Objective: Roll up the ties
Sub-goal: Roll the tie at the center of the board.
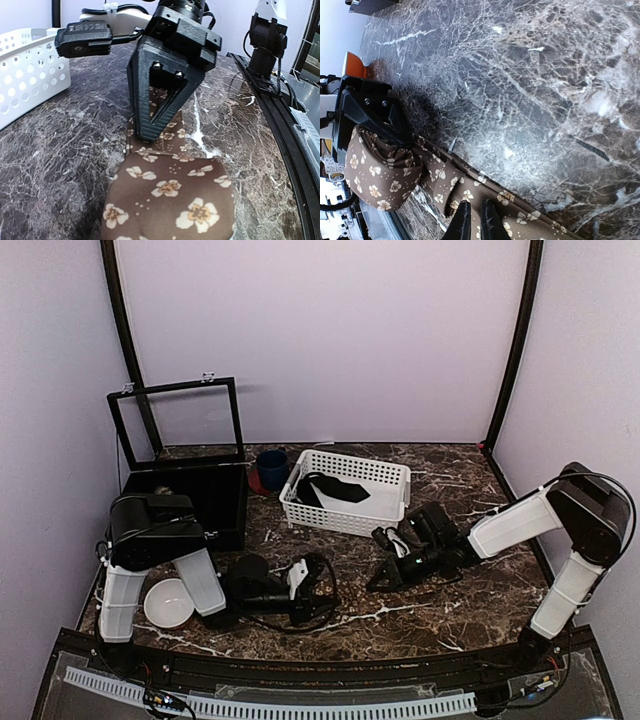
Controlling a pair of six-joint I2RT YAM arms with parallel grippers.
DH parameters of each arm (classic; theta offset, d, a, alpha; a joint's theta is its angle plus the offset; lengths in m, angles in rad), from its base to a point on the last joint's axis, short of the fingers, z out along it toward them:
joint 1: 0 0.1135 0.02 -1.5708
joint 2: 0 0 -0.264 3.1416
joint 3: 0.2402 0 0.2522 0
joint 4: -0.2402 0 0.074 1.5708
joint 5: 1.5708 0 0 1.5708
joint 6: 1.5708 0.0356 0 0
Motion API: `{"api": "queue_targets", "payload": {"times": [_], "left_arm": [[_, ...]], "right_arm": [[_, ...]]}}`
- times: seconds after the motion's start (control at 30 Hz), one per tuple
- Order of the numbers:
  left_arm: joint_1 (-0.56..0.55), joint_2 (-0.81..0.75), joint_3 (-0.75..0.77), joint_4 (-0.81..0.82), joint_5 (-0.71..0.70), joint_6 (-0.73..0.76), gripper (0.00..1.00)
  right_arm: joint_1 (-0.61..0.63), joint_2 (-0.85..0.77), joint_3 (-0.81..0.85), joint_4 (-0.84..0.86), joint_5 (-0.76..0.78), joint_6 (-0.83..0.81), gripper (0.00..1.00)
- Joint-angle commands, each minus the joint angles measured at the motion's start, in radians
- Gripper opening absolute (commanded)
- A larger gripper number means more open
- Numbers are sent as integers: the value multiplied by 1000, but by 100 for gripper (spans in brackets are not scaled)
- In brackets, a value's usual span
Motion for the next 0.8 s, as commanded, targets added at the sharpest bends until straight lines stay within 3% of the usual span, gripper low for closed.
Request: {"api": "queue_targets", "payload": {"times": [0.0, 0.2, 0.3, 0.4, 0.47, 0.77], "left_arm": [[4, -63, -8, -151, -87, -19, 34], [-23, -117, 54, -518, -173, 147, 34], [-31, -121, 74, -630, -174, 191, 33], [-36, -120, 78, -678, -190, 205, 32], [-37, -121, 80, -697, -200, 208, 32], [-42, -115, 90, -722, -217, 235, 32]], "right_arm": [[9, 24, -43, -106, 105, 5, 10], [11, 28, -41, -107, 110, 4, 11], [11, -31, -35, -74, 75, 28, 19], [22, -139, -16, -40, 11, 94, 37], [36, -171, 24, -52, -7, 134, 44], [125, -66, 141, -97, 15, 240, 43]]}}
